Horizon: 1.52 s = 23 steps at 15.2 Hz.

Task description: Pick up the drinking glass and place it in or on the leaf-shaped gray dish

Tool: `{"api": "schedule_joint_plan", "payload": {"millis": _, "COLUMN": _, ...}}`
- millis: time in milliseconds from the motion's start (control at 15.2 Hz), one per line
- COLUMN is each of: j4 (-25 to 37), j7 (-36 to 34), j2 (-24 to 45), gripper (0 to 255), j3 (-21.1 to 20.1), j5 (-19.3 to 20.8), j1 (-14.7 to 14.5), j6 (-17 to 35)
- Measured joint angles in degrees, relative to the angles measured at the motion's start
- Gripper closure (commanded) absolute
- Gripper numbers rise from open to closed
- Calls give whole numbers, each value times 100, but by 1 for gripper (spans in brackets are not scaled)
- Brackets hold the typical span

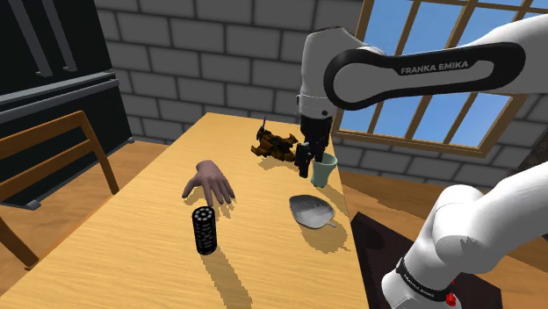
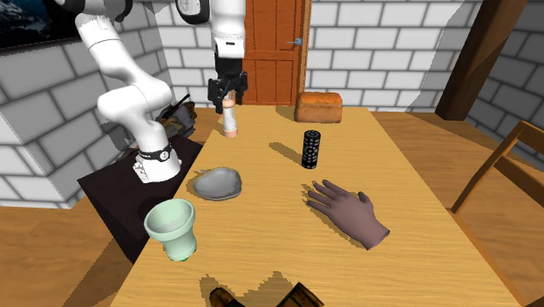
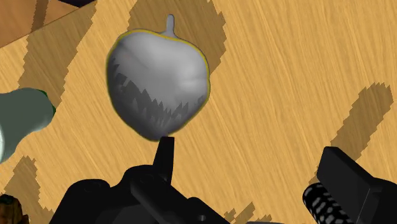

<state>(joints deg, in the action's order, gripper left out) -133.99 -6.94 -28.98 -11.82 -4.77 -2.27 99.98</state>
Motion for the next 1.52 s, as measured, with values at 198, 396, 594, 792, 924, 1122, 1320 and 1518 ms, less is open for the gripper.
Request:
{"api": "schedule_joint_plan", "payload": {"millis": 198, "j4": 207, "j7": -256, "j2": 495, "gripper": 0, "j3": -236, "j5": -43, "j1": -59, "j6": 353}}
{"api": "schedule_joint_plan", "payload": {"millis": 396, "j4": 484, "j7": -548, "j2": 1029, "gripper": 0, "j3": -479, "j5": -32, "j1": -117, "j6": 672}}
{"api": "schedule_joint_plan", "payload": {"millis": 594, "j4": 774, "j7": -846, "j2": 1590, "gripper": 0, "j3": -702, "j5": 50, "j1": -171, "j6": 996}}
{"api": "schedule_joint_plan", "payload": {"millis": 792, "j4": 1241, "j7": -1143, "j2": 2217, "gripper": 0, "j3": -883, "j5": 222, "j1": -217, "j6": 1191}}
{"api": "schedule_joint_plan", "payload": {"millis": 924, "j4": 1523, "j7": -1365, "j2": 2644, "gripper": 0, "j3": -995, "j5": 373, "j1": -273, "j6": 1353}}
{"api": "schedule_joint_plan", "payload": {"millis": 1122, "j4": 2039, "j7": -1710, "j2": 3290, "gripper": 0, "j3": -1125, "j5": 640, "j1": -398, "j6": 1486}}
{"api": "schedule_joint_plan", "payload": {"millis": 1320, "j4": 2593, "j7": -2028, "j2": 3918, "gripper": 0, "j3": -1198, "j5": 923, "j1": -570, "j6": 1559}}
{"api": "schedule_joint_plan", "payload": {"millis": 1518, "j4": 3233, "j7": -2269, "j2": 4542, "gripper": 0, "j3": -1205, "j5": 1205, "j1": -765, "j6": 1541}}
